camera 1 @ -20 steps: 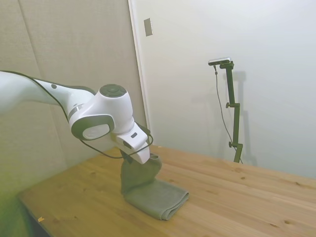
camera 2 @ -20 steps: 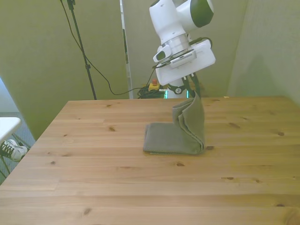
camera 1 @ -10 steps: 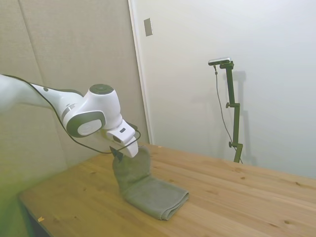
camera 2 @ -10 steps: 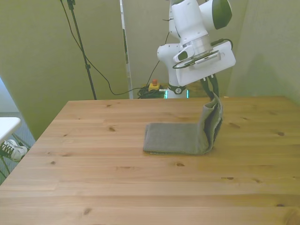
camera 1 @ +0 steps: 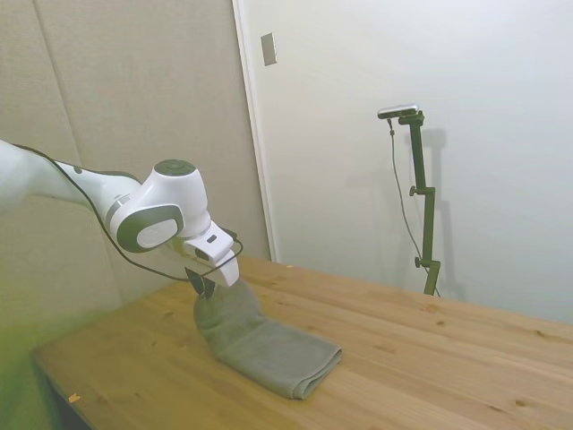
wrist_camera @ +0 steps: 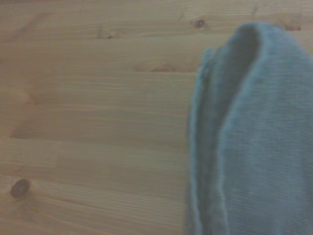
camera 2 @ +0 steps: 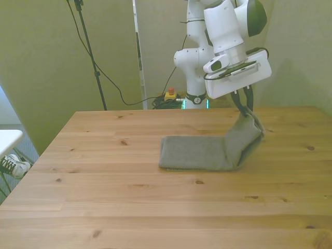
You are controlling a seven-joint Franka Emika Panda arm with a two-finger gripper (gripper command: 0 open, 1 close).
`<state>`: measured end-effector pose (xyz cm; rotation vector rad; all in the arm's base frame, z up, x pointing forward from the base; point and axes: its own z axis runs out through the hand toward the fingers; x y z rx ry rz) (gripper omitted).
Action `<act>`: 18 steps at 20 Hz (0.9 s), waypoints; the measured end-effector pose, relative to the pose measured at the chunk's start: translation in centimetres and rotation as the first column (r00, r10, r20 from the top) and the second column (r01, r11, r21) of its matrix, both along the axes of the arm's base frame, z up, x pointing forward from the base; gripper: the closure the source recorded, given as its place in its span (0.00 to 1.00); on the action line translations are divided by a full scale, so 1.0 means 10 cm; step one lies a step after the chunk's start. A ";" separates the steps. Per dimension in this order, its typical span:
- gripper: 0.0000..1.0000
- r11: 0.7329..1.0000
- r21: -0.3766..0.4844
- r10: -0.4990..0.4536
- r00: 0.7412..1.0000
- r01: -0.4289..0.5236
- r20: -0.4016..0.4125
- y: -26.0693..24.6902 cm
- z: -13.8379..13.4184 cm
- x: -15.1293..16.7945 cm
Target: Unfold the towel
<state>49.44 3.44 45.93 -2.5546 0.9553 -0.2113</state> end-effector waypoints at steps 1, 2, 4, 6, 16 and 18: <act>0.00 1.000 0.000 0.001 1.000 -0.001 -0.001 0.00 0.00 0.00; 0.00 1.000 0.000 0.002 1.000 -0.002 -0.001 0.01 0.00 0.00; 0.00 1.000 0.000 0.003 1.000 -0.003 -0.002 0.02 -0.01 0.00; 0.00 1.000 0.000 0.005 1.000 -0.005 -0.003 0.03 -0.01 -0.01; 0.00 0.997 -0.072 -0.033 0.999 0.031 -0.039 0.02 -0.05 -0.07; 0.00 0.985 -0.157 -0.088 0.992 0.074 -0.089 0.02 -0.05 -0.14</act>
